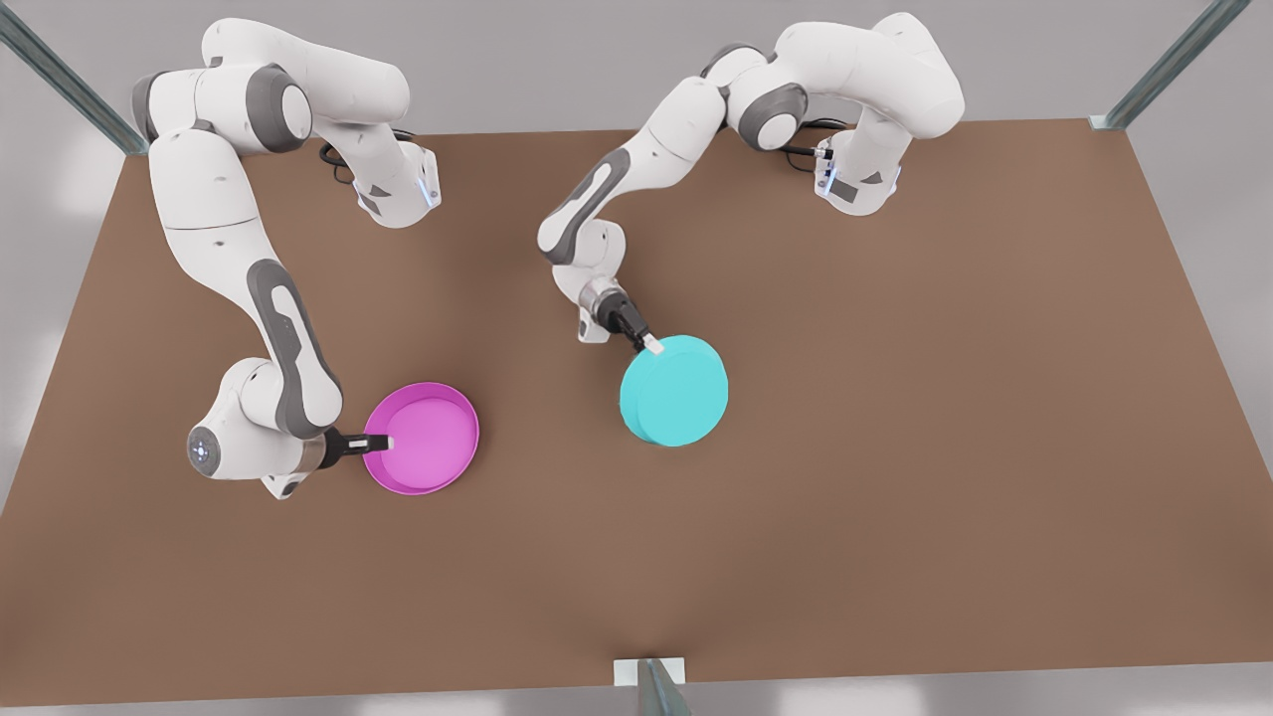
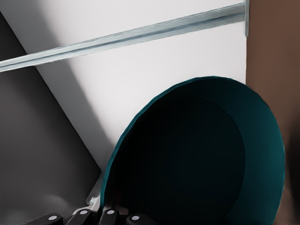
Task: Flip the blue plate over with the left arm, and stack the pink plate on top of the blue plate with the right arm
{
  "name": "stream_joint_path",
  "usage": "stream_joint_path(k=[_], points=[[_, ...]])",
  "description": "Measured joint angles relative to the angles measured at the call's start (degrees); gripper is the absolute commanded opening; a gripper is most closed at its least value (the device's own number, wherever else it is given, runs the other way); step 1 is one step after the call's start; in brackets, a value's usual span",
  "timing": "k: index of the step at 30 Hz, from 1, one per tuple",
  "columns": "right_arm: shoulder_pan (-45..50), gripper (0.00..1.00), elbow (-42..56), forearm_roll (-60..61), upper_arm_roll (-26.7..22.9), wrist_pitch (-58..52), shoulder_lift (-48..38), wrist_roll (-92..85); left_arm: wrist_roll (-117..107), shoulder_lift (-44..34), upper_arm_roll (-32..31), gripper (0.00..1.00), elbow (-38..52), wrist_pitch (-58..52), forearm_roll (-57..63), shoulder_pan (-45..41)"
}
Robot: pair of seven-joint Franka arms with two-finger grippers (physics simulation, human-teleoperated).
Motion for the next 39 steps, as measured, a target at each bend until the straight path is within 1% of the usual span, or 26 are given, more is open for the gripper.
stream_joint_path(k=[3,4,5,6,7,8,11,13,15,17,18,20,22,24,26,27,29,31,32,33,34,35,36,37,38,39], points=[[0.0,0.55,0.16,-1.45,0.0,0.25,0.0,0.04,-1.41,0.1,0.33,0.21,-0.2,-1.04,-8.46,-0.59],[-0.09,0.55,0.09,-2.41,0.0,1.25,0.05,0.0,-2.05,0.14,0.51,0.31,-0.17,-1.66,-9.74,-0.92],[0.0,0.55,0.09,-2.46,0.0,1.68,0.26,0.04,-2.47,0.14,-0.04,0.62,-0.02,-2.35,-9.96,-1.49],[0.0,0.55,0.09,-2.93,0.0,2.09,0.35,0.0,-2.1,0.24,-0.37,1.0,0.26,-2.23,-9.15,-1.6],[0.0,0.55,0.09,-2.98,0.0,2.19,0.35,0.04,-1.75,0.44,-0.7,1.0,0.71,-1.1,-7.07,-2.0],[0.0,0.55,0.06,-2.99,0.0,2.19,0.42,0.08,-1.47,1.17,-1.54,1.0,3.25,3.1,-2.61,-2.52],[0.04,0.55,0.09,-2.99,0.0,2.19,0.43,0.08,-9.08,1.22,-1.57,1.0,8.25,9.85,3.66,-2.55],[0.0,0.54,0.17,-2.99,0.0,2.2,1.04,0.08,-13.08,1.22,-2.36,1.0,9.32,10.23,5.65,-2.62],[0.0,0.52,0.18,-2.93,0.0,2.2,1.14,0.08,-21.77,1.21,-6.47,1.0,10.5,10.78,6.73,-2.36],[0.0,0.51,0.18,-2.98,0.0,2.28,1.14,0.08,-33.41,1.31,-6.98,1.0,10.33,16.78,6.51,-2.42],[0.0,0.51,0.18,-2.99,0.0,2.28,1.14,0.03,-34.11,0.95,-9.3,1.0,10.36,17.04,5.43,-2.46],[0.0,0.51,0.18,-2.94,0.0,2.2,1.06,-0.01,-34.76,0.51,-11.05,1.0,10.33,16.95,1.85,-2.67],[0.0,0.51,0.18,-2.99,0.0,2.2,1.05,-0.01,-34.38,-2.88,-12.76,0.98,9.46,16.44,-3.18,-3.11],[0.0,0.51,0.26,-2.97,0.0,2.28,1.14,-0.01,-33.44,-9.01,-15.31,0.98,3.15,16.26,-9.78,-4.23],[0.09,0.52,0.42,-2.81,0.0,2.28,1.3,-0.01,-31.66,-10.11,-15.81,0.98,2.16,16.17,-15.72,-4.13],[0.09,0.52,0.52,-2.81,0.0,2.2,1.27,-0.01,-30.42,-12.04,-15.81,0.98,0.95,16.25,-18.43,-3.97],[0.09,0.51,0.53,-2.81,0.0,2.2,1.23,0.07,-22.91,-22.97,-15.8,0.98,-6.9,16.18,-25.08,-2.62],[0.09,0.51,0.53,-2.81,0.0,2.2,1.23,0.08,-14.35,-32.36,-15.8,0.99,-12.7,15.21,-31.59,2.72],[0.09,0.51,0.53,-2.81,0.0,2.2,1.23,0.08,-8.08,-36.84,-15.81,0.99,-13.54,13.93,-34.79,5.99],[0.09,0.51,0.53,-2.81,0.0,2.2,1.23,0.08,-1.83,-40.08,-15.63,0.99,-13.58,11.31,-37.76,10.99],[0.09,0.51,0.53,-2.83,0.0,2.2,1.23,0.08,5.74,-43.68,-15.76,0.99,-13.68,8.59,-40.15,17.31],[0.09,0.51,0.53,-2.81,0.0,2.2,1.31,0.08,17.78,-49.28,-15.39,0.99,-13.7,6.19,-42.96,24.69],[0.1,0.51,0.48,-2.81,0.02,2.27,1.39,0.08,28.53,-53.55,-14.78,0.99,-13.62,1.21,-46.43,31.51],[0.09,0.48,0.53,-2.81,0.0,2.28,1.49,0.08,41.0,-57.66,-14.28,0.99,-13.53,-1.34,-49.59,40.19],[0.08,0.4,0.53,-2.81,0.05,2.28,1.49,0.0,51.77,-60.29,-12.6,0.99,-13.58,-2.61,-52.51,48.33],[0.1,0.4,0.53,-2.88,0.09,2.29,1.49,0.0,54.32,-62.04,-5.63,0.99,-13.48,-2.29,-55.96,52.85]])
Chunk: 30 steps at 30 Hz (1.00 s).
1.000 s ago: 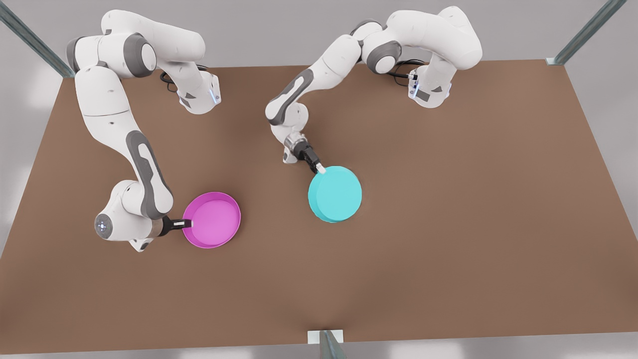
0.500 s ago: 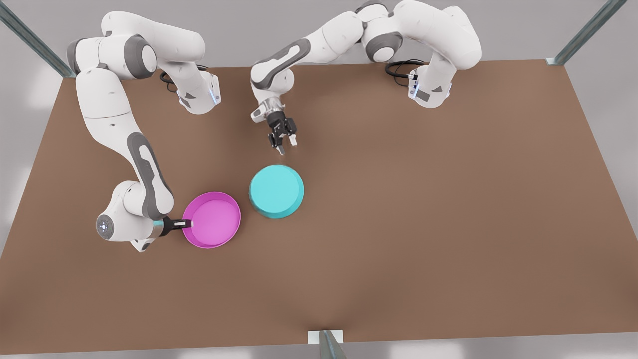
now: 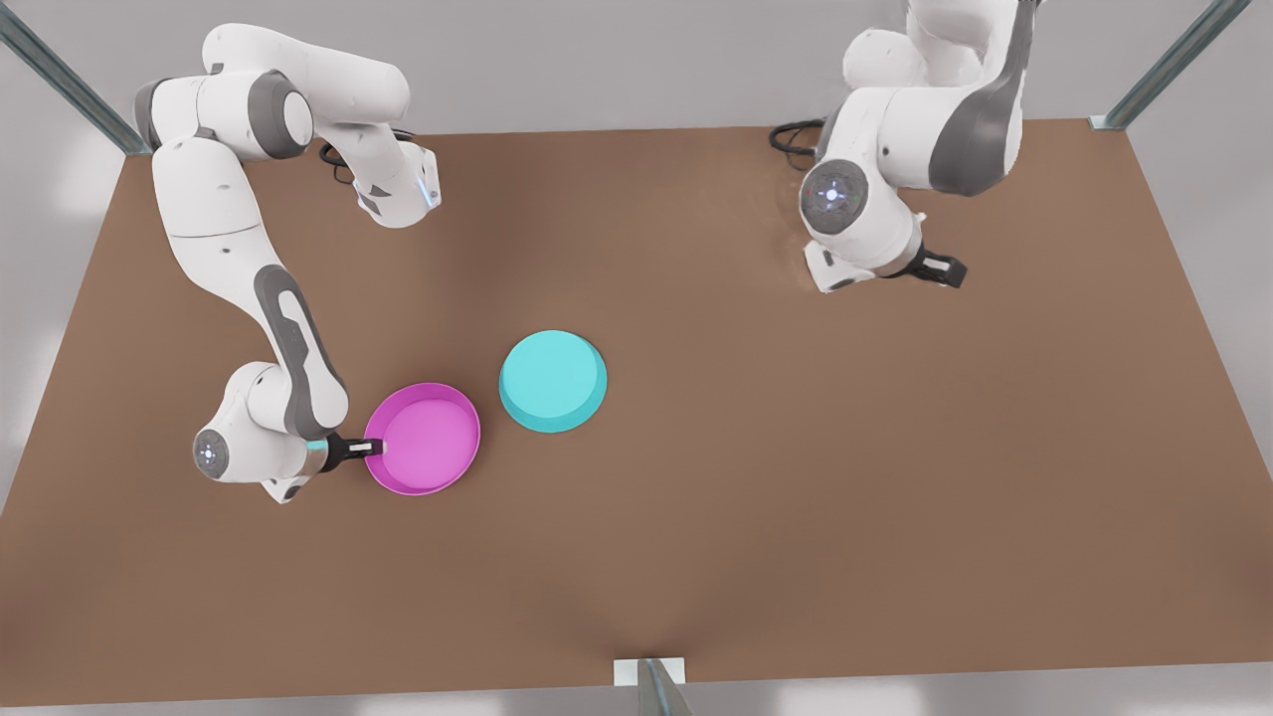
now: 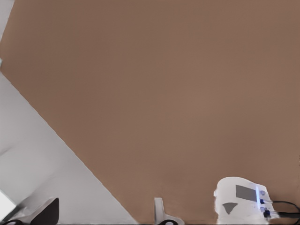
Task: Flip the blue plate over with the left arm, and stack the pink plate on top of the blue plate with the right arm
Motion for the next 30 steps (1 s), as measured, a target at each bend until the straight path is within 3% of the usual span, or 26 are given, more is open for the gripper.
stream_joint_path(k=[2,3,5,6,7,9,10,30], points=[[0.07,0.4,0.0,-0.11,0.0,0.44,0.08,-0.03,10.77,-3.13,14.73,0.97,-2.37,6.33,-7.33,9.67],[0.07,0.4,-0.01,-0.11,0.0,0.63,0.34,-0.04,11.73,-4.92,16.52,0.97,-3.54,11.52,-10.63,16.8],[0.07,0.38,-0.03,-0.11,0.0,0.7,0.44,-0.09,8.93,-1.53,3.17,0.98,0.46,16.36,-16.6,48.05],[0.07,0.36,0.0,-0.11,0.0,0.7,0.52,-0.09,4.77,5.32,1.19,0.98,8.66,15.85,-18.92,53.52],[0.07,0.34,0.0,-0.11,0.0,0.68,0.6,-0.09,0.84,7.83,-0.17,0.98,11.08,16.8,-20.57,44.5],[0.07,0.23,0.0,-0.11,0.0,0.62,0.56,-0.64,0.46,11.0,-0.64,1.0,14.76,16.86,-22.63,14.36],[0.07,0.22,0.0,-0.11,0.0,0.62,0.53,-2.33,0.23,11.82,-0.67,1.0,17.01,16.48,-23.39,17.47],[-0.51,0.21,1.06,0.74,0.49,-1.75,-3.54,-4.83,-1.8,11.14,-0.08,1.0,17.04,17.06,-25.26,15.35]])
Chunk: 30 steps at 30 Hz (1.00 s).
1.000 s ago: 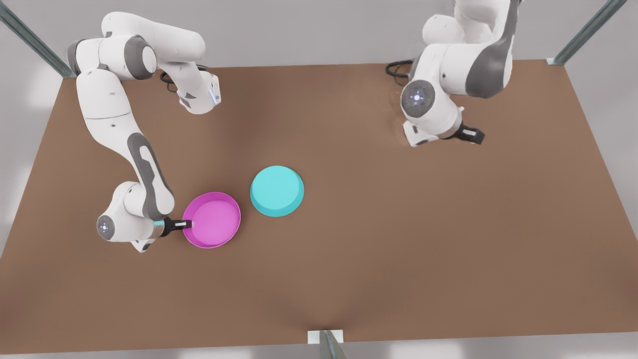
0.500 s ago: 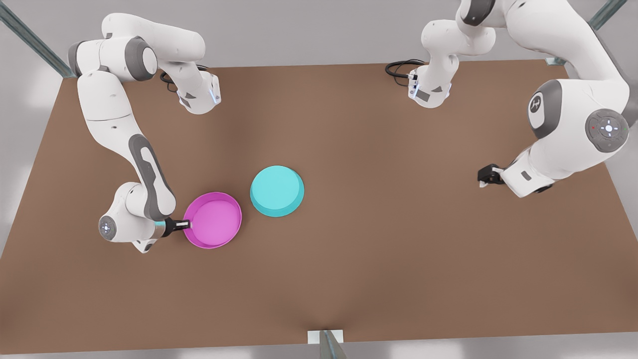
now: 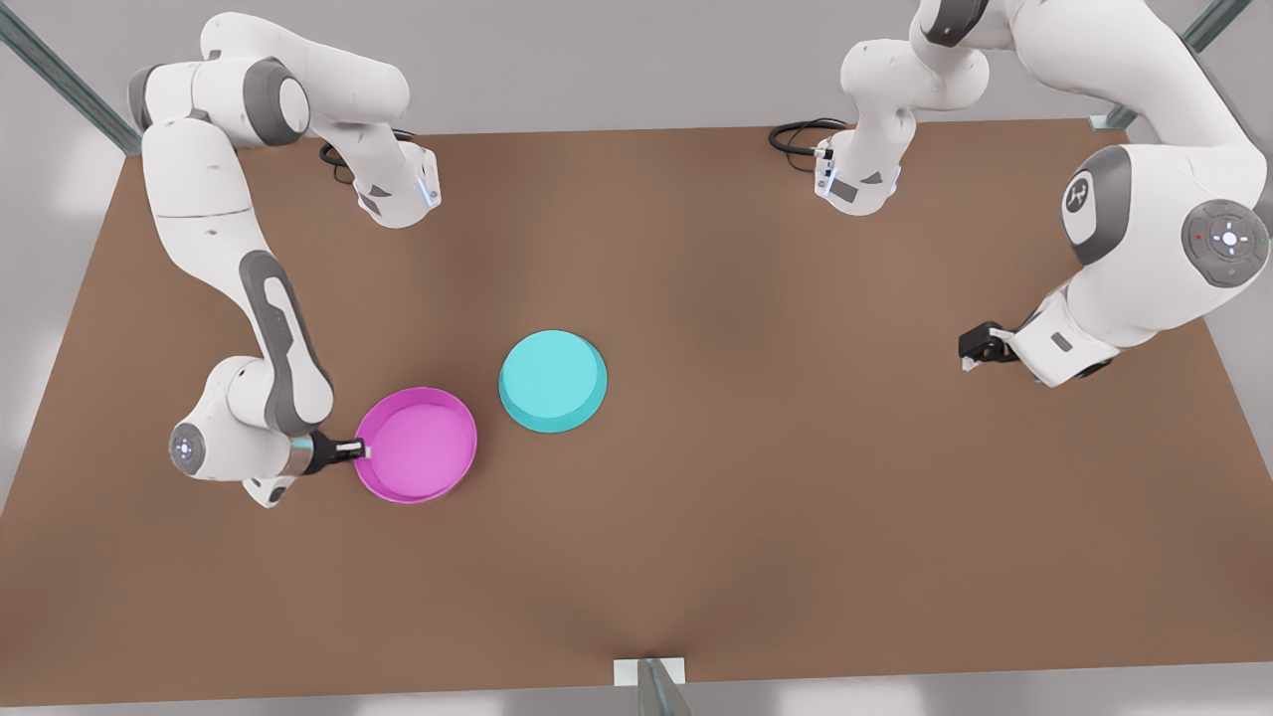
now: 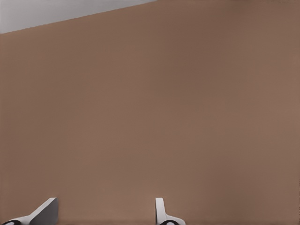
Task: Flip the blue plate over with the left arm, and stack the pink plate on top of the blue plate with the right arm
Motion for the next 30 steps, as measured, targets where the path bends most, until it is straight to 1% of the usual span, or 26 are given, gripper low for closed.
stream_joint_path(k=[2,4,6,8,10,16,20,21,22,24,25,26,30], points=[[0.47,0.21,0.37,0.22,0.54,-1.17,-1.35,0.07,-0.19,-0.05,0.0,1.0,0.0,0.0,0.02,0.0],[3.91,0.21,1.93,0.43,1.33,-4.68,-3.07,0.96,-0.19,-0.09,0.0,1.0,0.0,0.0,0.04,0.0],[6.82,0.21,2.64,0.52,1.66,-7.38,-3.57,1.13,-0.19,-0.09,-0.03,1.0,-0.09,0.05,0.06,-0.02],[8.28,0.21,2.71,0.54,2.83,-10.65,-4.18,1.16,-0.52,-0.09,-0.09,1.0,-0.09,0.02,0.1,-0.01],[9.79,0.21,2.47,0.52,3.01,-13.16,-4.03,1.09,-0.63,-0.09,-0.09,1.0,-0.14,0.08,0.12,0.0],[17.83,0.21,3.51,5.03,2.93,-12.34,-3.2,1.82,-0.98,-0.09,-0.17,1.0,-0.18,0.26,0.11,0.0],[19.79,0.21,3.43,4.71,2.92,-12.67,-3.06,3.04,-0.98,-0.09,-0.18,1.0,-0.23,0.26,0.07,0.0],[19.84,0.33,3.43,4.74,2.92,-12.65,-2.97,3.11,-0.98,-0.09,-0.18,1.0,-0.26,0.26,0.04,0.0],[19.84,0.49,3.5,4.54,2.85,-12.82,-2.67,3.08,-0.98,-0.09,-0.18,1.0,-0.26,0.26,0.03,0.0],[19.83,0.61,3.51,4.18,2.86,-12.84,-2.44,3.16,-0.98,-0.09,-0.18,1.0,-0.26,0.26,0.0,0.0],[19.83,0.63,3.67,4.09,2.85,-12.72,-1.97,3.16,-0.98,-0.09,-0.18,1.0,-0.23,0.34,0.0,0.0],[19.83,0.67,3.68,4.07,2.85,-12.58,-1.91,3.16,-0.98,-0.09,-0.18,1.0,-0.19,0.34,0.0,0.0],[19.83,0.7,3.77,3.9,2.85,-12.15,-1.38,3.09,-0.98,-0.09,-0.18,1.0,-0.26,0.33,0.0,0.0]])
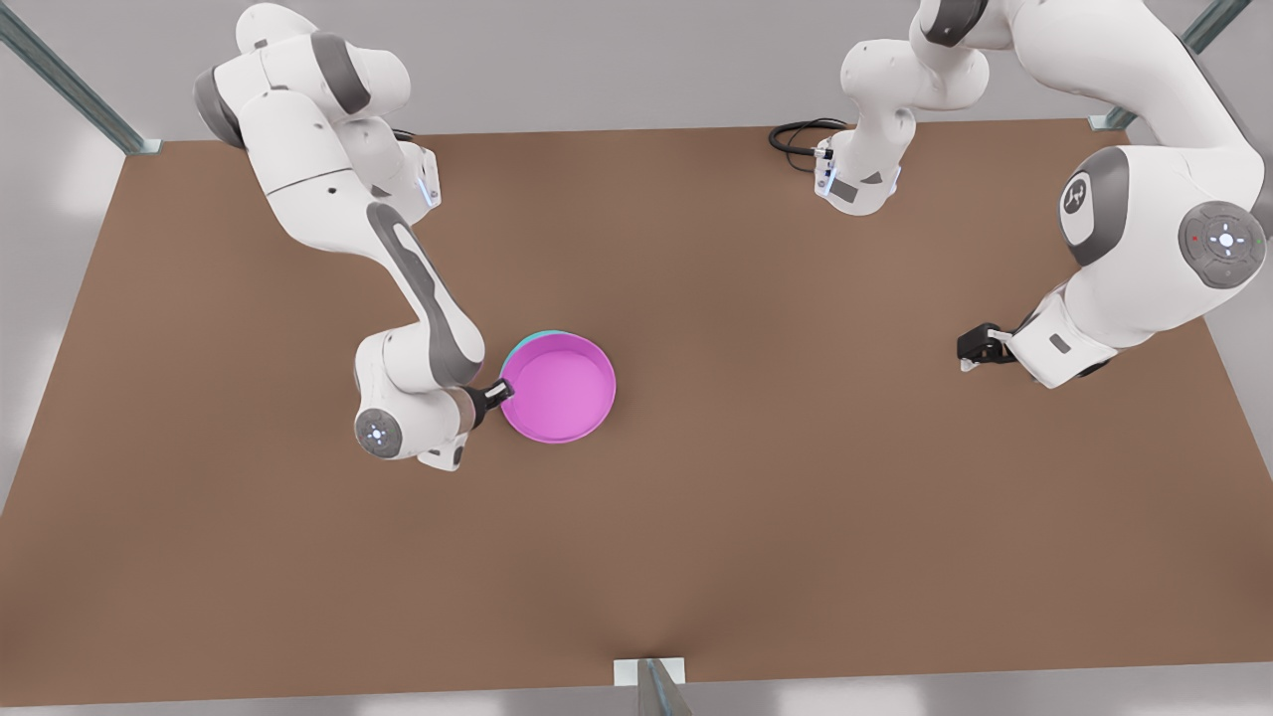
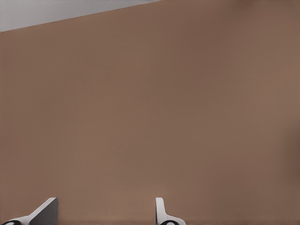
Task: Flip the blue plate over with the left arm, and stack the pink plate on top of the blue plate with the right arm
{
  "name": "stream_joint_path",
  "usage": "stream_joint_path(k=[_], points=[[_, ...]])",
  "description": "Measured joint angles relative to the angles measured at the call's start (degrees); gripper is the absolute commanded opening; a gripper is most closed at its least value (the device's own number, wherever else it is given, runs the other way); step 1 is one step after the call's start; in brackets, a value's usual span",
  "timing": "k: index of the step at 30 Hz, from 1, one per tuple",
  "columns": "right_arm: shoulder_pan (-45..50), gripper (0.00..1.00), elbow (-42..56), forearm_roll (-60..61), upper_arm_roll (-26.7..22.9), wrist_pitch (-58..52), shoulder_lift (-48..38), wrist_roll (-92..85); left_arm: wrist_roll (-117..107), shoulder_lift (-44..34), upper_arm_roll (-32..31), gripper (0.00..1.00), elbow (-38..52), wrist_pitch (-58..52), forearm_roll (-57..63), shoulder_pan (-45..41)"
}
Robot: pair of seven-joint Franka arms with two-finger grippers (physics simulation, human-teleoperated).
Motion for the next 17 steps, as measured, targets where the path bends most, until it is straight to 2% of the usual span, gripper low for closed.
stream_joint_path(k=[1,2,4,5,7,8,13,15,17], points=[[0.0,0.75,0.0,-0.59,0.0,0.01,-0.08,-0.02,0.0,0.0,0.0,1.0,0.0,0.02,-0.02,0.0],[-0.07,1.0,-0.07,-0.71,0.0,-0.27,-0.56,0.06,0.0,0.07,0.0,1.0,0.05,0.02,-0.05,0.0],[-5.12,1.0,2.75,-4.79,-2.49,-6.68,-7.02,-0.1,0.0,0.01,0.0,1.0,0.0,-0.07,-0.11,0.0],[-6.21,1.0,9.91,-11.64,-7.26,-13.32,-8.94,4.12,0.0,0.0,0.0,1.0,0.07,-0.07,-0.17,0.0],[-8.4,1.0,16.19,-19.74,-10.36,-17.14,-13.1,13.83,0.0,0.0,0.07,1.0,0.08,-0.07,-0.26,-0.03],[-8.73,1.0,18.44,-20.2,-11.05,-19.67,-14.12,20.56,0.0,0.0,0.08,1.0,0.02,-0.07,-0.29,0.0],[-9.32,1.0,20.26,-21.89,-10.98,-20.82,-14.94,21.87,0.0,-0.8,0.26,1.0,-0.46,-0.11,-0.42,-0.02],[-9.02,1.0,20.8,-21.97,-11.15,-21.08,-14.47,21.73,0.0,-4.56,0.26,1.0,-6.23,2.52,-0.47,0.34],[-9.31,1.0,20.75,-21.73,-11.16,-20.82,-14.15,21.36,0.08,-5.86,0.26,1.0,-7.64,3.09,-0.51,0.36]])
